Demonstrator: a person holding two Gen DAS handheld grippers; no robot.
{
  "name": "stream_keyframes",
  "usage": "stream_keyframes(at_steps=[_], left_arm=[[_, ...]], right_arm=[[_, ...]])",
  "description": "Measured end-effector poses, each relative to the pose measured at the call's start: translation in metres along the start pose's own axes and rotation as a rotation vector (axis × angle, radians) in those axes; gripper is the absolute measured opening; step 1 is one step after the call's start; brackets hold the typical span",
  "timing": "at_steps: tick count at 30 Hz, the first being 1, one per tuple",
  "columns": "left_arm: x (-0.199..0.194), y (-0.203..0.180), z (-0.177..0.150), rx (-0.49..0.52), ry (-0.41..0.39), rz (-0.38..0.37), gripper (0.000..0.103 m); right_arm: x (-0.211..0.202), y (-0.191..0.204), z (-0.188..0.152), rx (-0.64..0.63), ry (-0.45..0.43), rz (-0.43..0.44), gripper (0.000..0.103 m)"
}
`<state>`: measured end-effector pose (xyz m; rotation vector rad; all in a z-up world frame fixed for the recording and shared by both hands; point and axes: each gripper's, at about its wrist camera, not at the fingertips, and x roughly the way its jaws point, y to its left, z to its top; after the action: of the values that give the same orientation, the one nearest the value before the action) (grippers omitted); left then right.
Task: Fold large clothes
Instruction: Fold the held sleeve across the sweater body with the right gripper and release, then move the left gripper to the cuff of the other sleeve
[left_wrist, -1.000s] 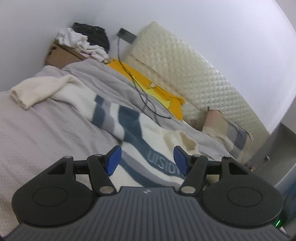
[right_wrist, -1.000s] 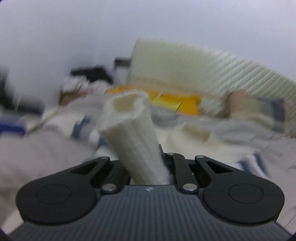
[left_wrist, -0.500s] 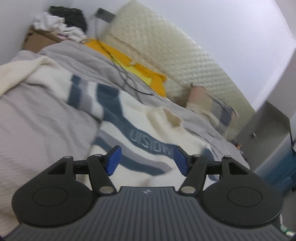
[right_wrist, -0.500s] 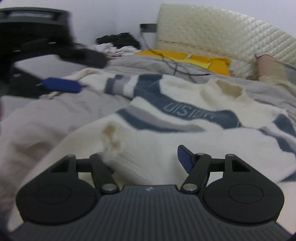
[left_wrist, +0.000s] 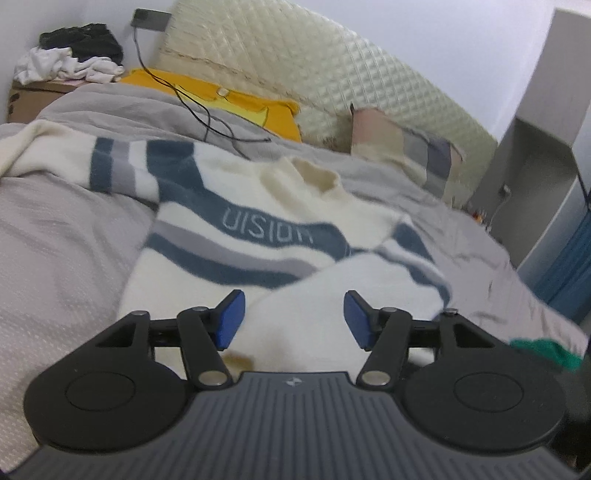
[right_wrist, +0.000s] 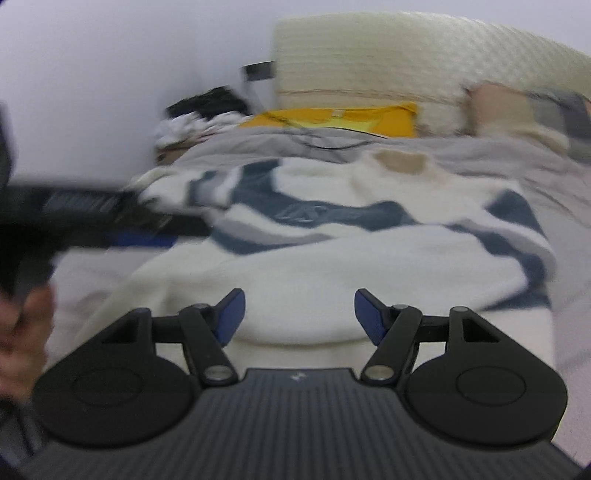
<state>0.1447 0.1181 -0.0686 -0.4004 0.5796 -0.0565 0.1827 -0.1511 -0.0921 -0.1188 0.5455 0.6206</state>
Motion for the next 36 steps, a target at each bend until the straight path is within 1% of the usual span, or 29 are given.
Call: stream_keyframes(at_steps=[1, 3, 4, 5, 6, 9, 12, 14, 16, 19, 24, 27, 28, 30, 32, 34, 36], left_arm=[[0.003, -0.003, -0.002, 0.014, 0.013, 0.004, 0.058], [0.011, -0.010, -0.007, 0.041, 0.042, 0.014, 0.051], [0.017, -0.013, -0.010, 0.054, 0.060, 0.024, 0.049], [0.022, -0.014, -0.012, 0.064, 0.076, 0.035, 0.046], [0.027, -0.016, -0.015, 0.075, 0.090, 0.051, 0.044], [0.046, -0.022, -0.025, 0.119, 0.147, 0.116, 0.043], [0.059, -0.024, -0.033, 0.162, 0.182, 0.166, 0.042], [0.066, -0.025, -0.037, 0.184, 0.196, 0.192, 0.042], [0.069, -0.027, -0.039, 0.199, 0.196, 0.207, 0.042], [0.067, -0.026, -0.039, 0.200, 0.184, 0.208, 0.043], [0.056, -0.026, -0.038, 0.167, 0.148, 0.195, 0.043], [0.048, -0.023, -0.035, 0.140, 0.124, 0.202, 0.044], [0.044, -0.023, -0.033, 0.131, 0.111, 0.212, 0.045], [0.039, -0.023, -0.030, 0.124, 0.095, 0.224, 0.052], [0.034, -0.025, -0.024, 0.128, 0.080, 0.235, 0.054], [0.031, -0.025, -0.014, 0.146, 0.071, 0.265, 0.055], [0.031, -0.021, -0.001, 0.151, 0.079, 0.293, 0.055]], right_arm=[[0.003, -0.007, 0.000, 0.028, -0.003, -0.018, 0.066], [0.009, -0.020, 0.000, 0.074, -0.001, -0.072, 0.065], [0.015, -0.027, -0.001, 0.100, 0.010, -0.100, 0.061], [0.019, -0.033, -0.003, 0.120, 0.018, -0.115, 0.055], [0.023, -0.040, -0.005, 0.149, 0.023, -0.125, 0.052], [0.037, -0.052, -0.012, 0.183, 0.044, -0.148, 0.047], [0.054, -0.059, -0.024, 0.211, 0.098, -0.154, 0.047], [0.056, -0.061, -0.029, 0.229, 0.102, -0.150, 0.047], [0.057, -0.062, -0.029, 0.240, 0.103, -0.144, 0.047], [0.055, -0.064, -0.030, 0.252, 0.100, -0.137, 0.047], [0.051, -0.065, -0.030, 0.261, 0.098, -0.131, 0.046], [0.046, -0.064, -0.030, 0.252, 0.083, -0.134, 0.046], [0.044, -0.063, -0.029, 0.245, 0.075, -0.137, 0.046], [0.038, -0.063, -0.028, 0.234, 0.058, -0.147, 0.046], [0.032, -0.064, -0.026, 0.242, 0.036, -0.145, 0.046], [0.025, -0.065, -0.022, 0.239, 0.014, -0.150, 0.046], [0.019, -0.064, -0.019, 0.226, -0.003, -0.153, 0.047]])
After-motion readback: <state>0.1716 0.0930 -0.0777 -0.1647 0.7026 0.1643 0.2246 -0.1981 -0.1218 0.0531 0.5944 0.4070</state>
